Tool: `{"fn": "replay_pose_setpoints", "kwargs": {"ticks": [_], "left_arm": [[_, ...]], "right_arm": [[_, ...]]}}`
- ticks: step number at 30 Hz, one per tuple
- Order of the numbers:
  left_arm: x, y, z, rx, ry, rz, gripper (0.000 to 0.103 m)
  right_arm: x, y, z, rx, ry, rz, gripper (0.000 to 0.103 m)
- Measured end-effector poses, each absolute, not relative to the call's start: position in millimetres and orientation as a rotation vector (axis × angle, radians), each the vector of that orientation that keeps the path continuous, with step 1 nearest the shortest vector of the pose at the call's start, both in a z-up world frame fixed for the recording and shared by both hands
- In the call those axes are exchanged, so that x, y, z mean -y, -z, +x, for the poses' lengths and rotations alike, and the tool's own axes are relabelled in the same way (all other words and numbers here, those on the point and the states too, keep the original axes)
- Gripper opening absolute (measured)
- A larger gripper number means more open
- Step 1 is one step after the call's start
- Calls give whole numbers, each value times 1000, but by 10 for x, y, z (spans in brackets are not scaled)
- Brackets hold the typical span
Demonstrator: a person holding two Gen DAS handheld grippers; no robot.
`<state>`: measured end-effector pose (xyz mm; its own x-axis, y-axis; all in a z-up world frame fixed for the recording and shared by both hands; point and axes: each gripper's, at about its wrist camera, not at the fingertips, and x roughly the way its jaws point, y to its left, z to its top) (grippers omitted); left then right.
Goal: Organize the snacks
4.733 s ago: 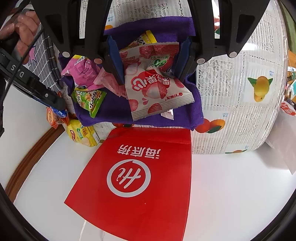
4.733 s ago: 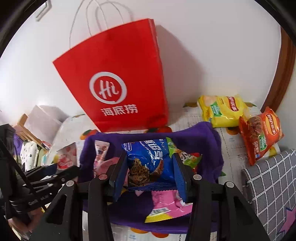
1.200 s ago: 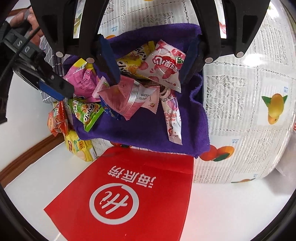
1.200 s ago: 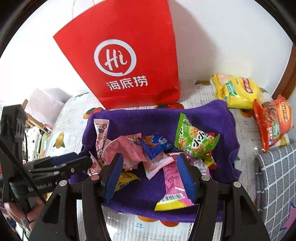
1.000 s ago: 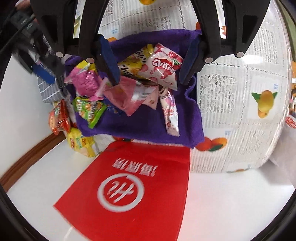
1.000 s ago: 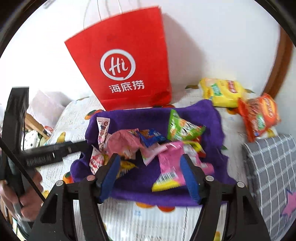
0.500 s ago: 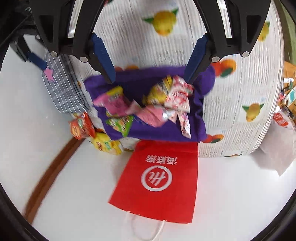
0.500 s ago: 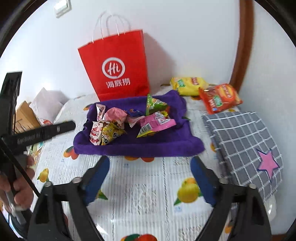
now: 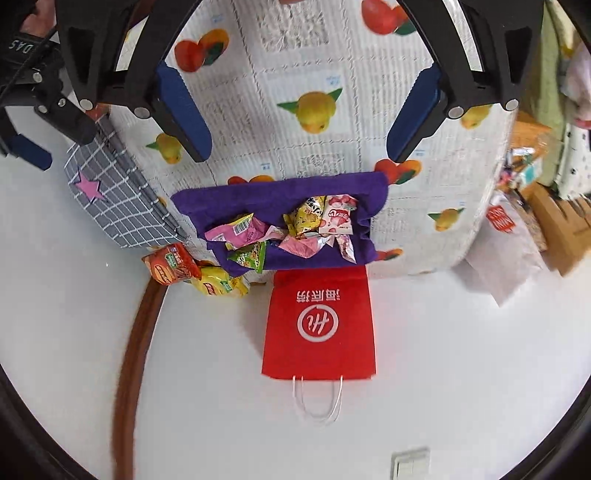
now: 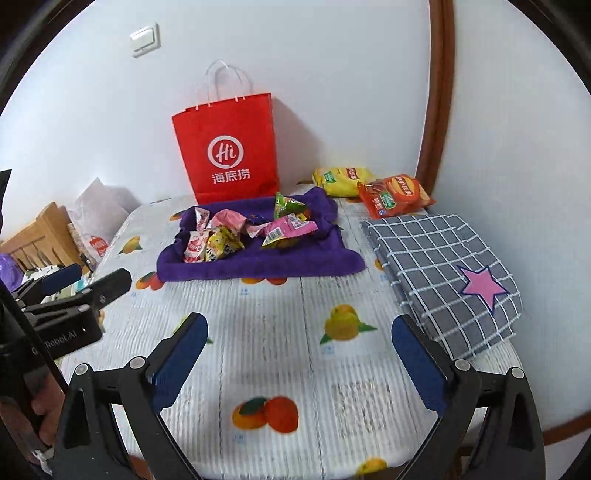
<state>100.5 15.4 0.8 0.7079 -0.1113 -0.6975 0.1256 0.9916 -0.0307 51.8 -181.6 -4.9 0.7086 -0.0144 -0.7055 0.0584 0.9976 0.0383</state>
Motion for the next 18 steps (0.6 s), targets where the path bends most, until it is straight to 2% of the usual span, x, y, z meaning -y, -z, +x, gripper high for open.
{"fn": "replay_pose_setpoints", "kwargs": {"ticks": [18], "left_arm": [[19, -191, 225, -718, 166, -5, 97]], "right_arm": [[1842, -171, -215, -704, 53, 94, 99]]}}
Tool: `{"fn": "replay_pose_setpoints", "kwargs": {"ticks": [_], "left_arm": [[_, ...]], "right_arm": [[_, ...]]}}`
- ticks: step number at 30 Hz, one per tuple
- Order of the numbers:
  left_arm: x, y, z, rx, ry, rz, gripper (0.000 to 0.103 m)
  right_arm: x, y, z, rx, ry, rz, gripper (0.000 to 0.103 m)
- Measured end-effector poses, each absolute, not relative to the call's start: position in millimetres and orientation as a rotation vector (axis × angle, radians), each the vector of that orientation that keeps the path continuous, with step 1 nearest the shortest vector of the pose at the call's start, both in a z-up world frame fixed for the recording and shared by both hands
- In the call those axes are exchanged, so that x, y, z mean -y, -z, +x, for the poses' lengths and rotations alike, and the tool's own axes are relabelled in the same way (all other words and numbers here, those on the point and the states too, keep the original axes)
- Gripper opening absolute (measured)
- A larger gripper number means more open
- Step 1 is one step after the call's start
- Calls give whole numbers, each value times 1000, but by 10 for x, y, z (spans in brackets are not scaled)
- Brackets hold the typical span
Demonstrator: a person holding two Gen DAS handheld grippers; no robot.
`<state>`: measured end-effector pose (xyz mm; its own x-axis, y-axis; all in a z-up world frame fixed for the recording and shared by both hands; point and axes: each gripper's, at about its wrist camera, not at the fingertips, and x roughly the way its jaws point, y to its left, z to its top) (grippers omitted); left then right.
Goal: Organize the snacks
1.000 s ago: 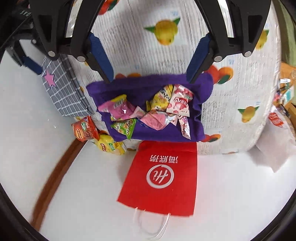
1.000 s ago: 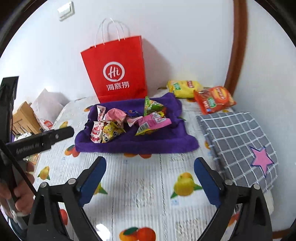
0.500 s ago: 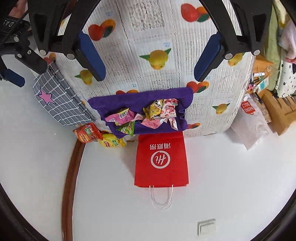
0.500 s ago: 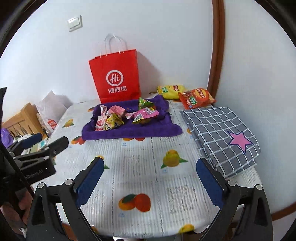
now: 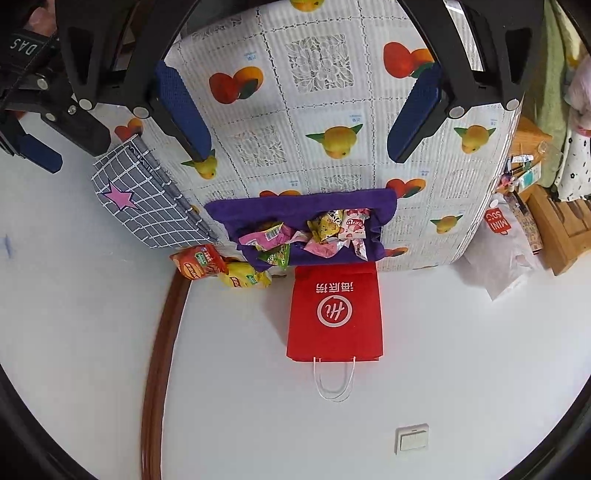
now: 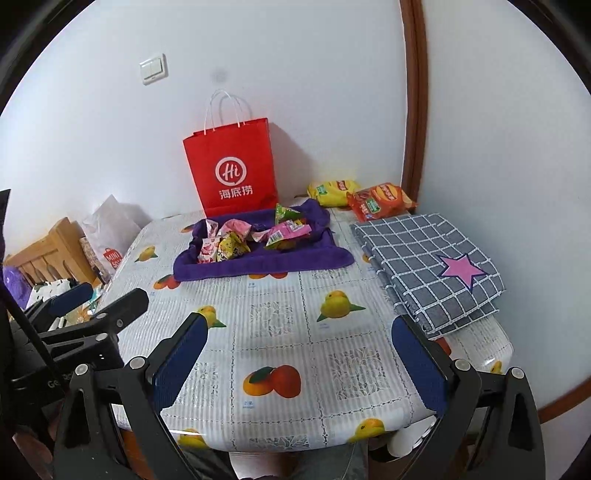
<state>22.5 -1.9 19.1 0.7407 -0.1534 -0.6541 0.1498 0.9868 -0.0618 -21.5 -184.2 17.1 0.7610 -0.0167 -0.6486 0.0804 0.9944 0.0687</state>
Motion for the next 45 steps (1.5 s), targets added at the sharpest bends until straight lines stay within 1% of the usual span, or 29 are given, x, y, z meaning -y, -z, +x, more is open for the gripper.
{"fn": "replay_pose_setpoints", "kwargs": {"ticks": [45], "left_arm": [[10, -273, 91, -707, 160, -10, 97]], "right_arm": [[1776, -213, -299, -687, 53, 116, 99]]}}
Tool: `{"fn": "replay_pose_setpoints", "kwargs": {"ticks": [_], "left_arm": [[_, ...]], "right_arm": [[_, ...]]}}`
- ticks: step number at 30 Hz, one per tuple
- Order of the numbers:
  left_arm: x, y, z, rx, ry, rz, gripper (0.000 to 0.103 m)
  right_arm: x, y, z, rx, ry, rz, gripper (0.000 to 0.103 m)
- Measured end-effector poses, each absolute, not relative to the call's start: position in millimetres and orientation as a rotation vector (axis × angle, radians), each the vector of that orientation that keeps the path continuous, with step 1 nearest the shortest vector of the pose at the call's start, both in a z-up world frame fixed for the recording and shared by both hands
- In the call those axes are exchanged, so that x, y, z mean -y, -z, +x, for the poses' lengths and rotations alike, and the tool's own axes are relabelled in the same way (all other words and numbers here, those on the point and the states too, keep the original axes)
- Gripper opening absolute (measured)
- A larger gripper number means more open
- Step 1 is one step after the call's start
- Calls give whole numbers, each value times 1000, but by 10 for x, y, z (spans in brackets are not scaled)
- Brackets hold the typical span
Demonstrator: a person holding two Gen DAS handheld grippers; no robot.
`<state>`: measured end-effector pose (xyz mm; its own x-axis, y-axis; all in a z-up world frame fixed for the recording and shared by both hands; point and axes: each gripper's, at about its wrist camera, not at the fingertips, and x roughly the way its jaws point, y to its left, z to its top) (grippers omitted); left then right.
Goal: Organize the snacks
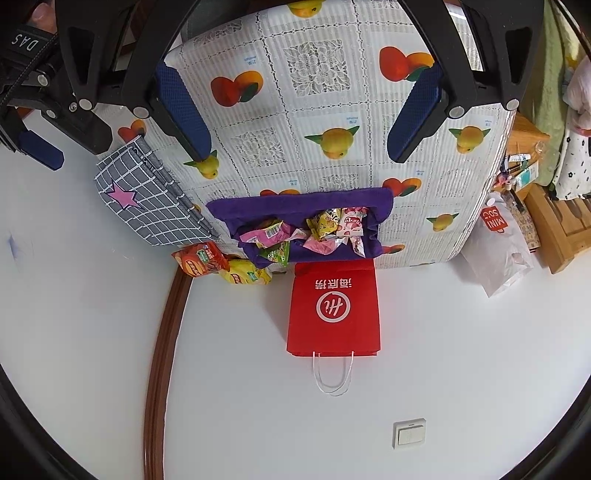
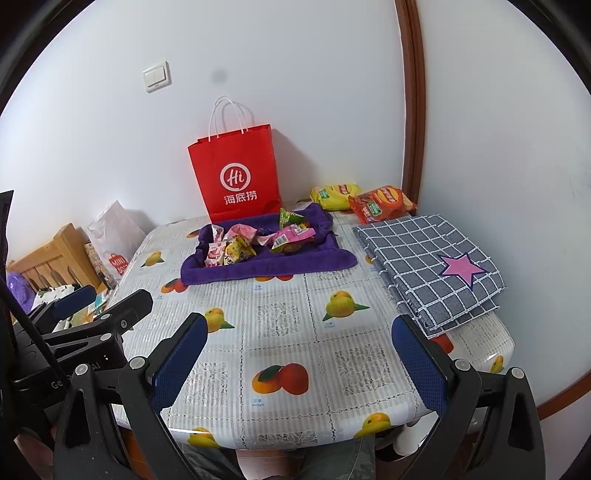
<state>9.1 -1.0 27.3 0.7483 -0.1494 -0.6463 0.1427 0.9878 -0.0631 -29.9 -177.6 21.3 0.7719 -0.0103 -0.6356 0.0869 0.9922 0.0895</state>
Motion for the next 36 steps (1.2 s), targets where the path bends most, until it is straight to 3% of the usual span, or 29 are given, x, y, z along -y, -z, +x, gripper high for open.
{"fn": "replay_pose_setpoints", "kwargs": {"ticks": [36], "left_arm": [[-90, -280, 139, -704, 163, -8, 97]], "right_arm": [[1720, -234, -314, -679, 39, 120, 99]]}}
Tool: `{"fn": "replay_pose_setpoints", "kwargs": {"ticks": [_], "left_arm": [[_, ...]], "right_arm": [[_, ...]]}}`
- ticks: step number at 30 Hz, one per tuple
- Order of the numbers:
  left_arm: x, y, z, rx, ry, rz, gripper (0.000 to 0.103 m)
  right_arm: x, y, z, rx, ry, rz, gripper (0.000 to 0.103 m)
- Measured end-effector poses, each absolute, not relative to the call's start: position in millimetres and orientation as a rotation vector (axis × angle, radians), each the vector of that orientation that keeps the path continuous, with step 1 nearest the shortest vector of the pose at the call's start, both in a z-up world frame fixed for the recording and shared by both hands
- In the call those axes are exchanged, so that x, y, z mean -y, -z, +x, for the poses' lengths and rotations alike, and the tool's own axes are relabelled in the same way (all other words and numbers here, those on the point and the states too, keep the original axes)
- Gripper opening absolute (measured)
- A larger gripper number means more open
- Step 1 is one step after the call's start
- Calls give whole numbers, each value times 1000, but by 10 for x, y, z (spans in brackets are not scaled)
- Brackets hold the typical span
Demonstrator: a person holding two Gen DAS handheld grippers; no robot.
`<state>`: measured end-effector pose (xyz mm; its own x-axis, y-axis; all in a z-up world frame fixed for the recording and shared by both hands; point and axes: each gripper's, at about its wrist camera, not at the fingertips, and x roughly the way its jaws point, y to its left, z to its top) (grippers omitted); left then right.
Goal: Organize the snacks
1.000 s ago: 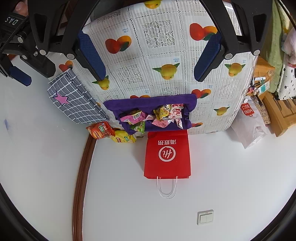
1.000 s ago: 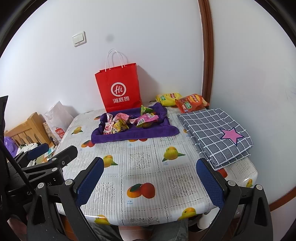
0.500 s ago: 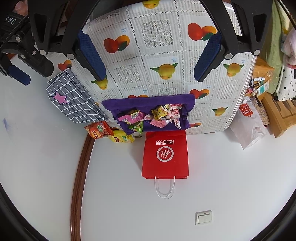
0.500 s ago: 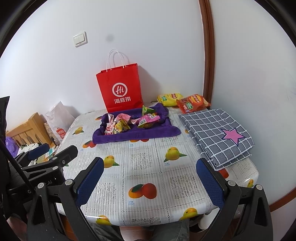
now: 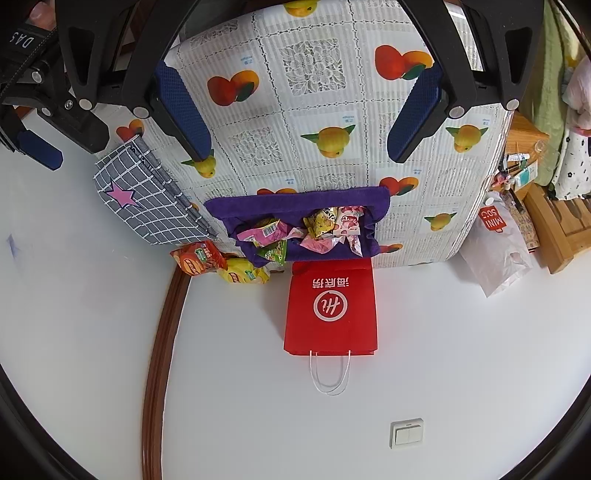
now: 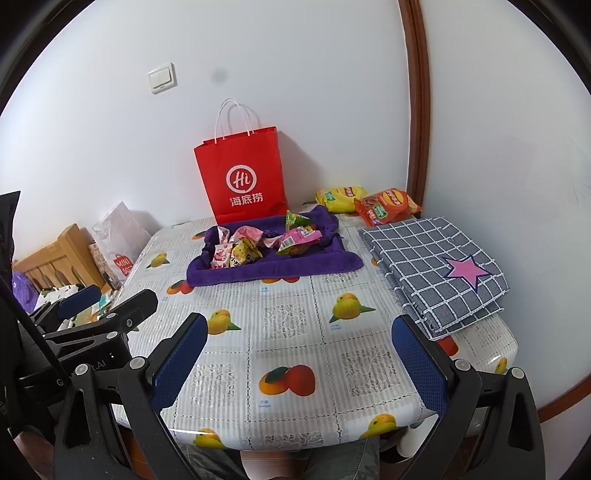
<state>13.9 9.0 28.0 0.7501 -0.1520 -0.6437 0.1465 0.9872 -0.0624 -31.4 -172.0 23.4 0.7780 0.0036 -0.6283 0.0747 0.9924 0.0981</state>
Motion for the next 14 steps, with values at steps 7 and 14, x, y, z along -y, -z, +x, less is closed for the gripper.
{"fn": "replay_pose_setpoints", "kwargs": {"ticks": [7, 14], "left_arm": [[-136, -309, 144, -701, 164, -22, 97], [-161, -252, 227, -710, 159, -22, 97]], "right_arm": [[1687, -251, -334, -669, 28, 113, 99], [1624, -195, -244, -676, 17, 103, 99]]}}
